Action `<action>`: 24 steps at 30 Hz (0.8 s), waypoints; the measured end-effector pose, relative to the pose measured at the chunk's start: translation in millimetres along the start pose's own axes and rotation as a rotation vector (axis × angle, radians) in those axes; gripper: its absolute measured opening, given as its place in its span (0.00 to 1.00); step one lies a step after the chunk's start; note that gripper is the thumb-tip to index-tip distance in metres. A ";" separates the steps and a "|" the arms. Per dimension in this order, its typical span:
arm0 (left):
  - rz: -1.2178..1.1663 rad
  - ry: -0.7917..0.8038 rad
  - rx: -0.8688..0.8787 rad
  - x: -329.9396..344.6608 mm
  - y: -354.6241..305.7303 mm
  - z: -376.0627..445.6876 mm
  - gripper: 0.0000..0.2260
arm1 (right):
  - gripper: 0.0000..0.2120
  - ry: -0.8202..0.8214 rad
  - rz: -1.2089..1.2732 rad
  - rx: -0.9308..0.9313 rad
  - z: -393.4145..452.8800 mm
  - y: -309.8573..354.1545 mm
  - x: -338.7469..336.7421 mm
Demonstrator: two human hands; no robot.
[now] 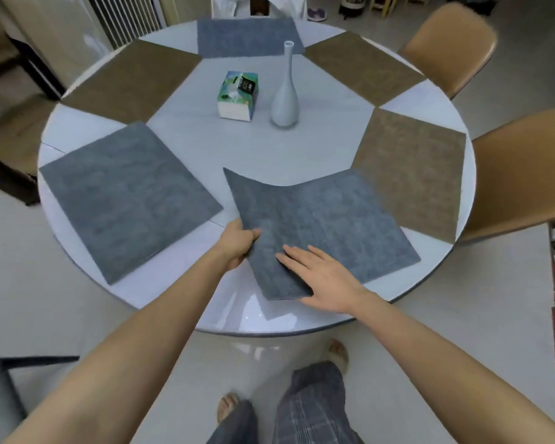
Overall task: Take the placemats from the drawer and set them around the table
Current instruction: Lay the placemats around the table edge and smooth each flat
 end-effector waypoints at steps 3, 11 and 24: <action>0.037 0.057 -0.033 -37.2 14.3 -6.4 0.16 | 0.41 0.106 -0.128 0.096 7.5 16.9 27.7; 0.173 0.000 0.036 -69.7 27.1 19.1 0.13 | 0.43 0.297 -0.136 0.464 12.5 22.4 60.6; 0.759 -0.359 0.050 -119.4 74.4 16.3 0.11 | 0.47 0.290 -0.115 0.561 14.3 19.2 97.9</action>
Point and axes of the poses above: each hand's wrist, its own z-axis towards the middle knuckle, its own x-axis out of the palm, y = z × x, the point moved 9 cm from there along z, towards the middle knuckle, and after that the axes turned 2 degrees about z, right-handed, at the moved point
